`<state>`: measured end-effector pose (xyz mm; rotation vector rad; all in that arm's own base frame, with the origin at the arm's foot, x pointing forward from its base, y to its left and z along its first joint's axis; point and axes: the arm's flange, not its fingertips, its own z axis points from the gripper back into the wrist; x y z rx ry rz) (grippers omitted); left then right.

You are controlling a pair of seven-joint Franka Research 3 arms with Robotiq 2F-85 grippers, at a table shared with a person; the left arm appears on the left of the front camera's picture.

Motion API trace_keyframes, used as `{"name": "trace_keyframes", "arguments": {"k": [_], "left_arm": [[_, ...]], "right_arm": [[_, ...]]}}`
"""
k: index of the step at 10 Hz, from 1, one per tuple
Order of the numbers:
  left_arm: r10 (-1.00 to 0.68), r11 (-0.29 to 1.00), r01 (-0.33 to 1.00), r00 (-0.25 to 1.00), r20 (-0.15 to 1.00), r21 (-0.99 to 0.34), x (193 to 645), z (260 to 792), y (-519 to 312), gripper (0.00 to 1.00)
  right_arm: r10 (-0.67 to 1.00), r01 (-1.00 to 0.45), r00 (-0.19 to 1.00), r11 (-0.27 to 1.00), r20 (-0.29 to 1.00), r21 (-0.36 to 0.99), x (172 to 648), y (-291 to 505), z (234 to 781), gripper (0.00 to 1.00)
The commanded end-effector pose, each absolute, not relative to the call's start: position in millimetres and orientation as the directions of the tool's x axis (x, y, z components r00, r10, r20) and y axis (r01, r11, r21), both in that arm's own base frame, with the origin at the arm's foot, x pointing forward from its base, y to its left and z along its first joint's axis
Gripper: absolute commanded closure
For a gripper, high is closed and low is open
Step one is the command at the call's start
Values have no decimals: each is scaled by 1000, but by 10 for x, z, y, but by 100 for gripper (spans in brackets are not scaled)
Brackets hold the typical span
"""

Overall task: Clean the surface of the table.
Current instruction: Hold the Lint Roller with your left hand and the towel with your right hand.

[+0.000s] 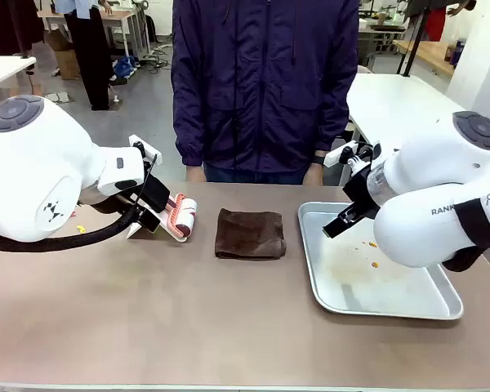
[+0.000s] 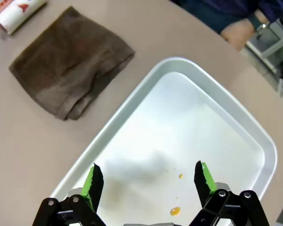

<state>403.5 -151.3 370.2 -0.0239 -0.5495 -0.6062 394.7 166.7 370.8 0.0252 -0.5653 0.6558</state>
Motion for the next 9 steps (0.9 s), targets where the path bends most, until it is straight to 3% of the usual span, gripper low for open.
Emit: {"name": "trace_keyframes", "arguments": {"k": [1,9], "left_arm": [[-535,826,547,683,497,136,4034,3702,-1514,0],[-535,826,547,683,497,136,4034,3702,-1514,0]], "right_arm": [[570,-584,648,798,505,-152,3947,1667,3708,0],[570,-584,648,798,505,-152,3947,1667,3708,0]]}}
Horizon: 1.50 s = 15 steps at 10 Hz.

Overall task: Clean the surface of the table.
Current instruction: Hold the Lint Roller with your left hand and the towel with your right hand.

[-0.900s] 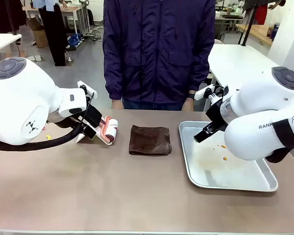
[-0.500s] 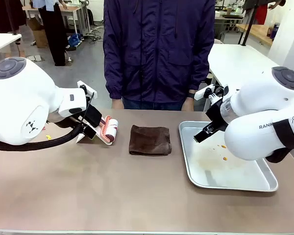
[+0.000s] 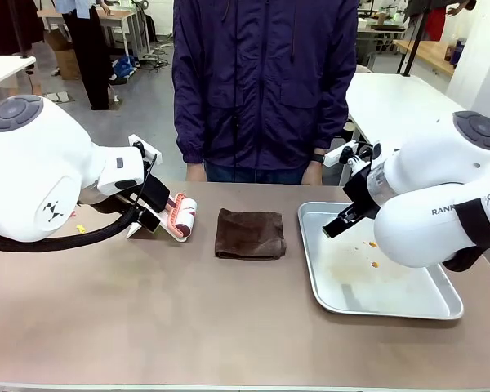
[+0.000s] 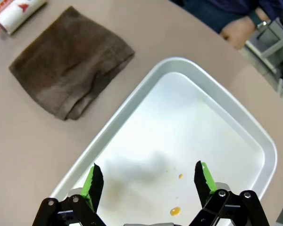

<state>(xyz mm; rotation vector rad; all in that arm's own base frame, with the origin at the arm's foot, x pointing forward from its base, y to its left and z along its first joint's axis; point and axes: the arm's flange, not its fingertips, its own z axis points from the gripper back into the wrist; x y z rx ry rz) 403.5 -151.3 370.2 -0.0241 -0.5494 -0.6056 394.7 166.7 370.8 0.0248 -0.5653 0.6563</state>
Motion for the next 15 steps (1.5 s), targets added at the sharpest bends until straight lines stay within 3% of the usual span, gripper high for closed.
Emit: {"name": "trace_keyframes", "arguments": {"k": [1,7,11,13,15], "left_arm": [[-535,826,547,683,497,136,4034,3702,-1514,0],[-534,826,547,684,497,136,4035,3702,-1513,0],[-549,810,587,769,327,-20,3779,3983,-1353,0],[-433,843,505,841,324,-187,3727,4210,-1176,0],[-218,881,329,919,328,-339,3690,4466,-803,0]], "right_arm": [[570,-584,648,798,505,-152,3947,1667,3708,0],[593,-616,647,777,479,-130,3906,1661,3731,0],[387,-452,874,868,294,203,3709,1494,3931,0],[248,-325,938,874,242,361,3534,1275,4154,0],[125,-233,964,827,236,512,3237,892,4329,0]]}}
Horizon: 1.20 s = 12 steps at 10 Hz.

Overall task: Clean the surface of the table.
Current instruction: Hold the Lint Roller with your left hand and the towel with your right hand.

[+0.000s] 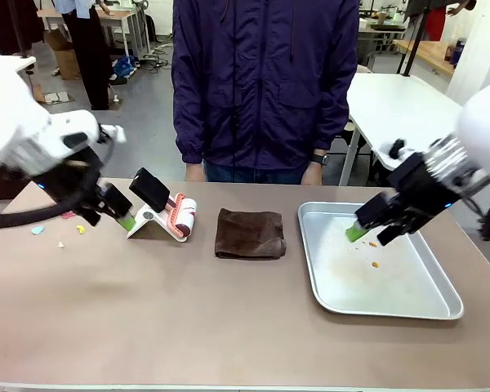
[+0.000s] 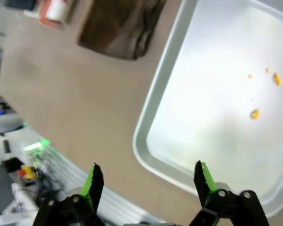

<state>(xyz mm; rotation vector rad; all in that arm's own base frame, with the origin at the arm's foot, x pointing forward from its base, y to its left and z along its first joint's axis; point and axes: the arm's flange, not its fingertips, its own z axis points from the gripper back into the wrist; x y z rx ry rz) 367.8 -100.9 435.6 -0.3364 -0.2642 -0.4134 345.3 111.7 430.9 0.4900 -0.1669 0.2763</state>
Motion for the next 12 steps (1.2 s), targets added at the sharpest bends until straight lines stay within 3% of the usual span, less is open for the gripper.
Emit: {"name": "trace_keyframes", "arguments": {"k": [1,4,6,10,12], "left_arm": [[-165,844,309,927,337,-438,3644,4604,-532,0],[60,685,224,931,360,-693,3403,4759,499,0],[245,550,131,919,309,-825,3230,4589,1223,0],[445,379,95,853,271,-921,3131,4132,1844,0],[521,337,76,816,253,-939,3087,4099,1467,0]], "right_arm": [[86,-200,973,781,215,592,3080,707,4350,0],[-79,-89,981,629,177,772,2769,44,4225,0],[-233,14,964,523,127,852,2669,-518,4088,0],[-482,135,876,293,24,947,2637,-1452,3720,0],[-547,171,837,250,-7,953,2606,-1578,3588,0]]}}
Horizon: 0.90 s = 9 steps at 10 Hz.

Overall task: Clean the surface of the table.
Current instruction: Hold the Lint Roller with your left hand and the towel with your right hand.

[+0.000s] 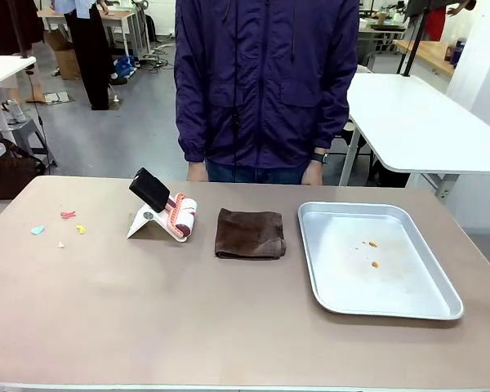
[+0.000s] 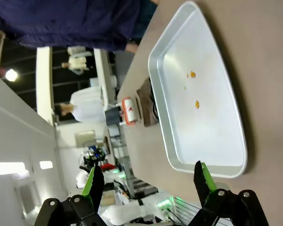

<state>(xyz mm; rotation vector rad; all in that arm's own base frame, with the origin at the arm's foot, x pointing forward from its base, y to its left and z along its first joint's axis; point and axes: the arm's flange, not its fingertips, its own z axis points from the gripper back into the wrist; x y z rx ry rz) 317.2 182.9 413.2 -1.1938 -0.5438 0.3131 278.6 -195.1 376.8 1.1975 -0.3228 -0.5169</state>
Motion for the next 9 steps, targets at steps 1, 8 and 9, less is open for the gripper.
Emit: {"name": "trace_keyframes", "arguments": {"k": [1,8,9], "left_arm": [[546,336,67,799,253,-939,3078,4110,1303,0],[505,347,52,831,233,-936,3172,4132,1829,0],[525,337,28,824,213,-941,3168,4155,1836,0]], "right_arm": [[-584,194,812,250,-12,949,2604,-1612,3572,0],[-569,231,821,254,-48,939,2808,-1985,3660,0],[-590,224,808,296,-7,928,2834,-1874,3689,0]]}}
